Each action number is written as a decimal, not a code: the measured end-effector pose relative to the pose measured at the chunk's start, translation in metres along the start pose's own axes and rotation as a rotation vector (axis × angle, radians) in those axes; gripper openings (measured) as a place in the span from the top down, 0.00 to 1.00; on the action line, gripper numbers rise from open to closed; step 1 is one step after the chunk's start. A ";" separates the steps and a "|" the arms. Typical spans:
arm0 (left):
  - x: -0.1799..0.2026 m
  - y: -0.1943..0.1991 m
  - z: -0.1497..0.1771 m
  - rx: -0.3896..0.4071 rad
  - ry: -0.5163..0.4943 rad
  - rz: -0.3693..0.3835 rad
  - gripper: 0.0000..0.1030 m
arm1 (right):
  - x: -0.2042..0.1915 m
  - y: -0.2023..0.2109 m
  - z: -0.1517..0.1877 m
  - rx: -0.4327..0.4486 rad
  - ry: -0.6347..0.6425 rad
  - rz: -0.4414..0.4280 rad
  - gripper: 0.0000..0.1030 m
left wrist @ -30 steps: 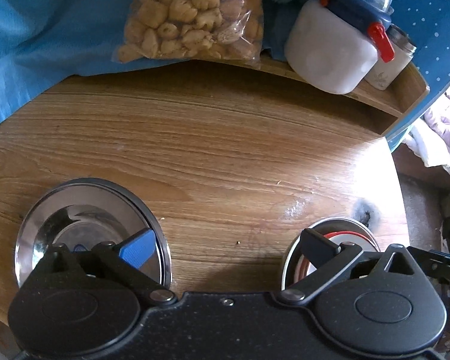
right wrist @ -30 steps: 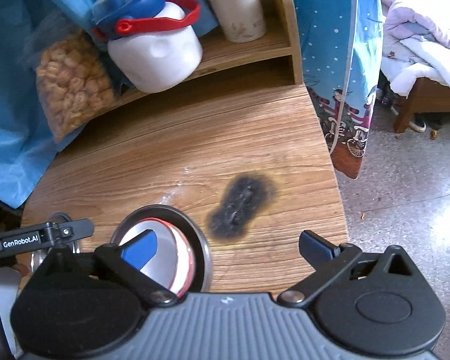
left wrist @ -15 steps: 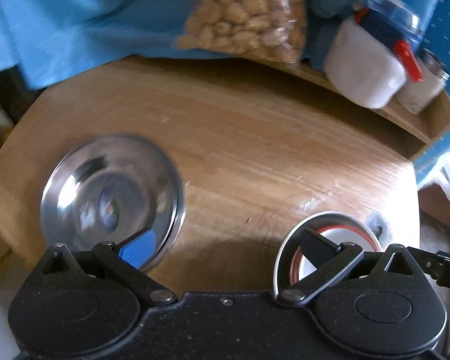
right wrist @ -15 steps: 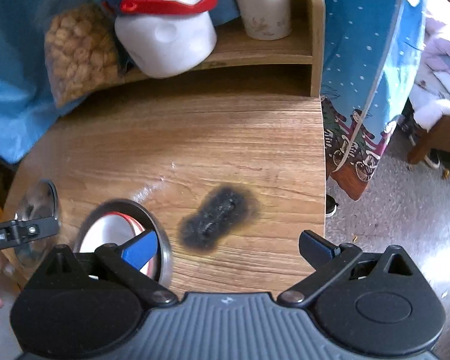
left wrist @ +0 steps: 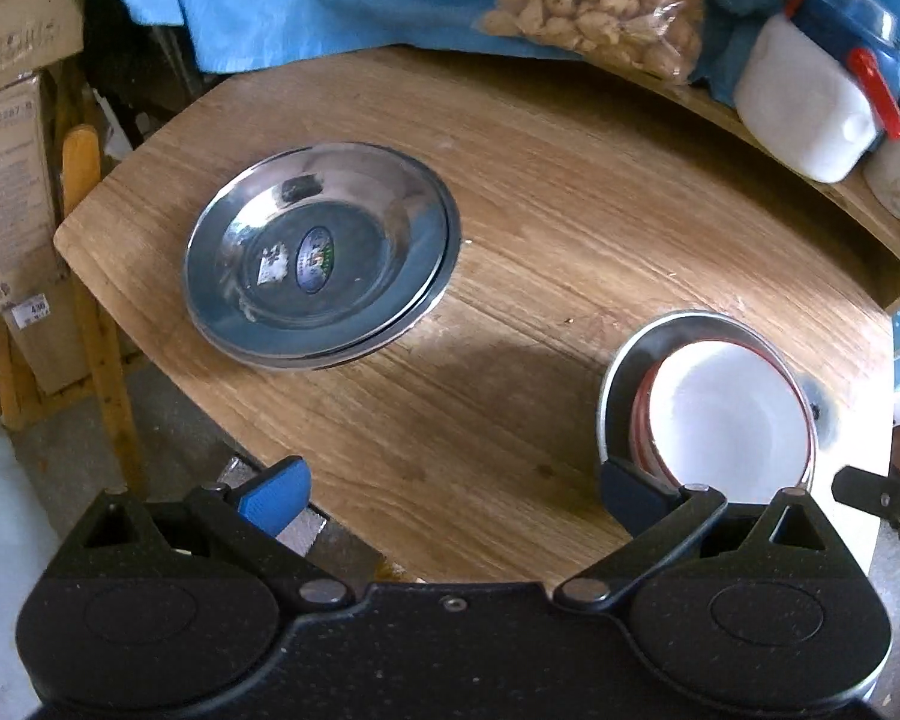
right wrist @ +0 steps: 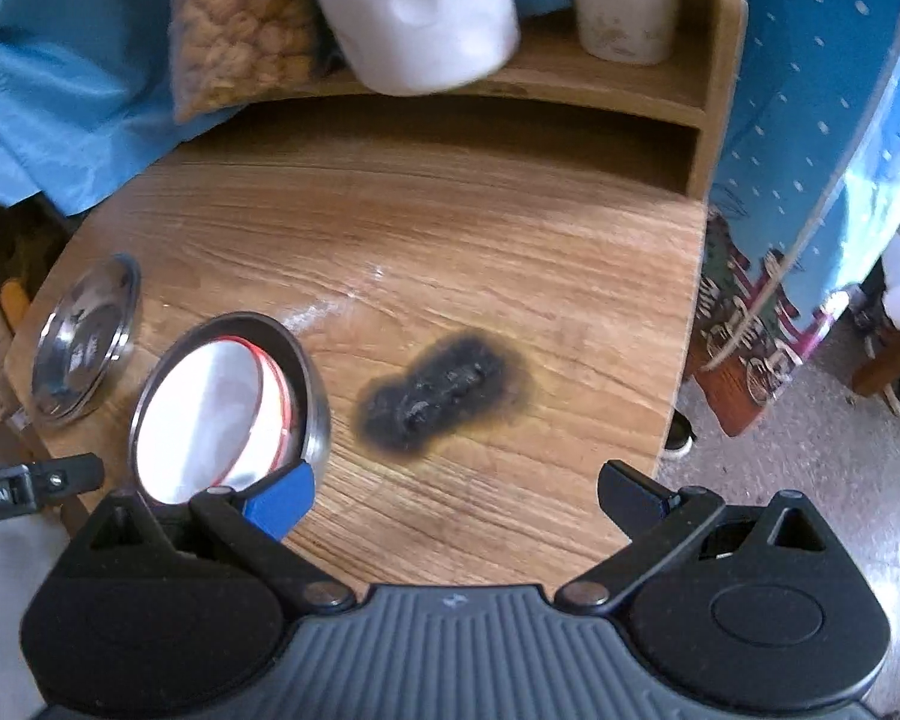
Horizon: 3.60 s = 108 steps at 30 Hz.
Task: Organize plates and bowls
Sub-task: 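Move both grippers to the steel bowl rim and close on it, then lift the steel bowl with nested bowls and carry it over the plate stack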
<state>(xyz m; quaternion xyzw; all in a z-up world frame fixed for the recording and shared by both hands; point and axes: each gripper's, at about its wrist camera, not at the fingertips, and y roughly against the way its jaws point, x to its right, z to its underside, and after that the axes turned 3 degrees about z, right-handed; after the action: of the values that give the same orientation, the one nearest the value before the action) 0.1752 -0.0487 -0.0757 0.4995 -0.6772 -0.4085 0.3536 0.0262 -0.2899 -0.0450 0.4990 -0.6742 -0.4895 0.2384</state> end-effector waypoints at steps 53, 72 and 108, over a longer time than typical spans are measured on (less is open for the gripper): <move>0.016 -0.042 -0.009 -0.084 -0.056 0.229 0.68 | -0.052 -0.015 -0.013 -0.054 0.195 -0.050 0.67; 0.019 -0.041 -0.016 -0.077 -0.059 0.310 0.90 | -0.041 -0.028 -0.015 -0.109 0.051 -0.131 0.87; -0.069 -0.018 -0.064 -0.020 -0.112 0.353 0.92 | -0.132 -0.015 -0.036 -0.014 0.051 -0.121 0.86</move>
<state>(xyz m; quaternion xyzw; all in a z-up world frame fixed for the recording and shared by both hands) 0.2559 0.0021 -0.0701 0.3460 -0.7687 -0.3740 0.3867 0.1135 -0.1862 -0.0219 0.5495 -0.6330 -0.4949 0.2290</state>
